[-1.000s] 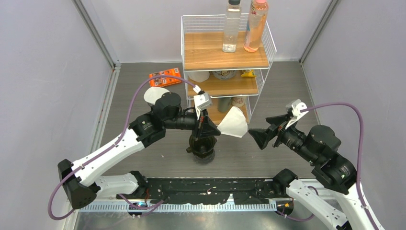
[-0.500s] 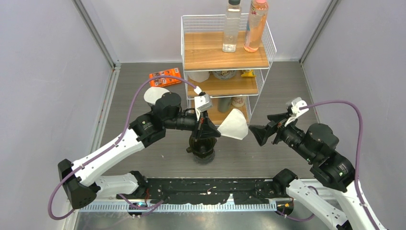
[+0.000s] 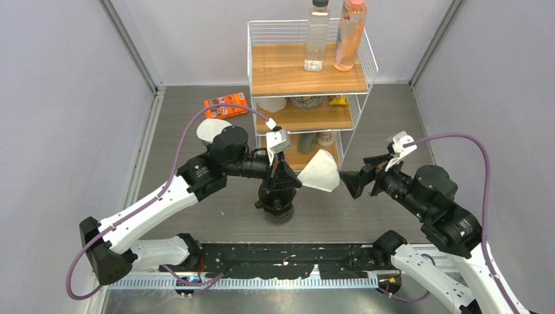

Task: Place the coffee filter in the dripper

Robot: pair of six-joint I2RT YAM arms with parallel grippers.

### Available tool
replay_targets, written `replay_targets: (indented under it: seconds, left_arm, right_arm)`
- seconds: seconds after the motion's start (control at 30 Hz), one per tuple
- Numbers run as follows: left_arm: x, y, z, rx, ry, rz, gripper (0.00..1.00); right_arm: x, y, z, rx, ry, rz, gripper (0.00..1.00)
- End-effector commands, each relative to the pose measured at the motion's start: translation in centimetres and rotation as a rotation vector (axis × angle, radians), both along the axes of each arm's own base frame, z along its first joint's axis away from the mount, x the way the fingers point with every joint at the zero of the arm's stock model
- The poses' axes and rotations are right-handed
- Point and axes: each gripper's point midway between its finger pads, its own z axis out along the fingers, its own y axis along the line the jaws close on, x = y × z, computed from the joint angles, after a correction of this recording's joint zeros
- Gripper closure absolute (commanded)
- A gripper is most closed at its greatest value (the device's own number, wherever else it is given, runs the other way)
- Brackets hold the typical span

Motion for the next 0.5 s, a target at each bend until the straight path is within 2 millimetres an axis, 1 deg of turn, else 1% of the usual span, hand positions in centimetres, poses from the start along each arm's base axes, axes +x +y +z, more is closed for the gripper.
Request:
replay_targets:
  seconds: [0.0, 0.2, 0.37, 0.47]
  left_arm:
    - [-0.1, -0.1, 1.9, -0.047, -0.045, -0.022, 1.00]
    - [0.1, -0.3, 1.9, -0.048, -0.043, -0.019, 1.00]
    - [0.2, -0.5, 1.9, -0.042, -0.036, -0.025, 1.00]
    - [-0.1, -0.6, 2.1, -0.050, -0.040, -0.052, 1.00]
  right_arm:
    - [-1.2, 2.4, 1.1, 0.013, -0.050, 0.169, 0.03]
    - [-2.6, 4.4, 1.5, 0.033, -0.075, 0.316, 0.03]
    - [-2.9, 5.1, 1.8, 0.048, -0.080, 0.360, 0.02]
    - [-3.2, 6.1, 2.0, 0.064, -0.088, 0.422, 0.00]
